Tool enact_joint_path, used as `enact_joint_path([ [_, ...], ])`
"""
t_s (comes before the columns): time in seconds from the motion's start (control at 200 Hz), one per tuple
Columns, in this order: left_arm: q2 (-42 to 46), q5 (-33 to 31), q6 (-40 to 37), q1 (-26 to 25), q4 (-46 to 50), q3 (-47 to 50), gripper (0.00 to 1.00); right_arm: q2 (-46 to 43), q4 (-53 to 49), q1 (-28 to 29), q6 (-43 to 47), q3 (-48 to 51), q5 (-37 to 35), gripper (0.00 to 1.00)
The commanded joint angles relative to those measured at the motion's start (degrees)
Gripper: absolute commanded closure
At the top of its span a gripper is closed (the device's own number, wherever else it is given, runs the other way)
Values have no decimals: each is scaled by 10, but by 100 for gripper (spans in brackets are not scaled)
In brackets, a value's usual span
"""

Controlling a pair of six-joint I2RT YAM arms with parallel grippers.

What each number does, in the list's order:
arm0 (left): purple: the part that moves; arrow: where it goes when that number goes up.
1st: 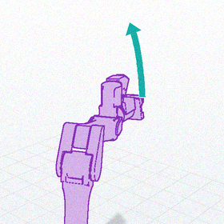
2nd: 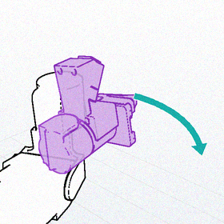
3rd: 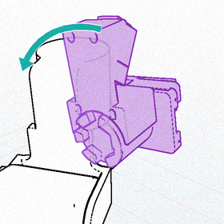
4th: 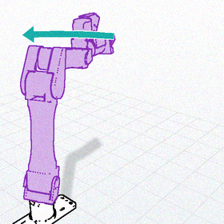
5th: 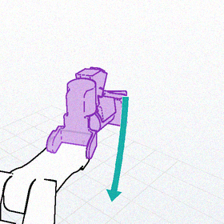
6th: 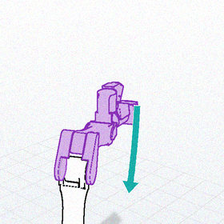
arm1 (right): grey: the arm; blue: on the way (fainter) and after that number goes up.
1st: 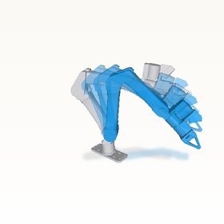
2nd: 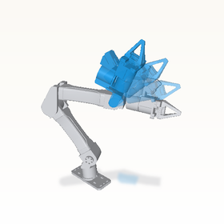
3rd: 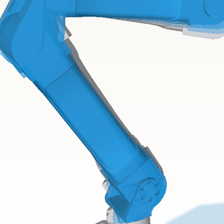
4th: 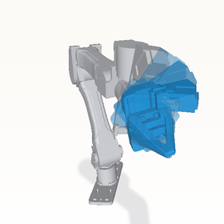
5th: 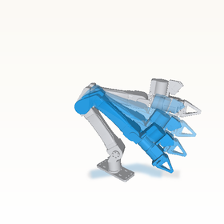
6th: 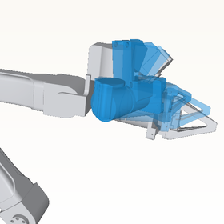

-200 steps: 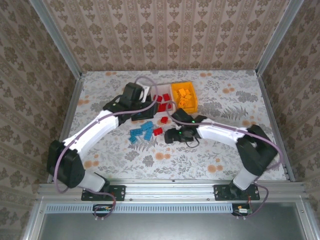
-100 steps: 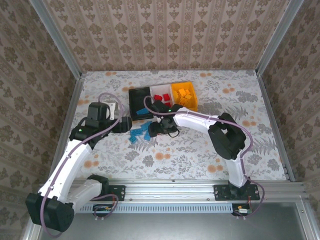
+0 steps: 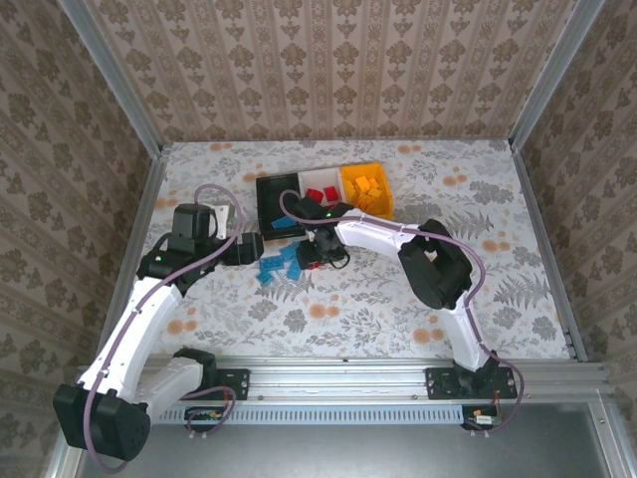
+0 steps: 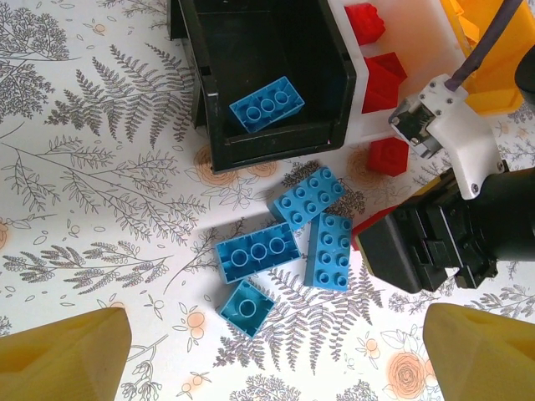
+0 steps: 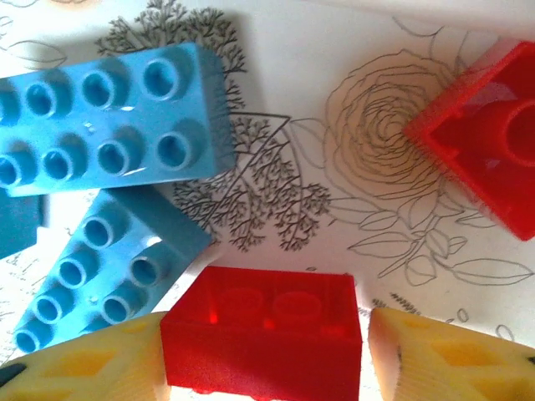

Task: Sort the legos into containers by color

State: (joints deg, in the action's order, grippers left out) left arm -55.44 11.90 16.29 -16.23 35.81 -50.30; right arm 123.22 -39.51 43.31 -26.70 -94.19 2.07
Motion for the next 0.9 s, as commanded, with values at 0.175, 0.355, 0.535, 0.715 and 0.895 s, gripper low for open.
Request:
enact_joint_path([
  [0.175,2,15,9,6,7,5,8,-13,-21,-5,8,1,-28,54],
  [0.355,2,18,10,7,7,6,7,-61,-28,-4,0,20,-33,55],
  [0.535,2,24,11,8,6,6,7,-135,-28,-13,-5,35,-29,54],
  [0.715,2,26,14,7,10,8,7,-157,-16,-41,5,-3,-29,54],
  [0.895,22,43,40,7,20,26,5,-96,-17,-77,20,-100,-26,55],
])
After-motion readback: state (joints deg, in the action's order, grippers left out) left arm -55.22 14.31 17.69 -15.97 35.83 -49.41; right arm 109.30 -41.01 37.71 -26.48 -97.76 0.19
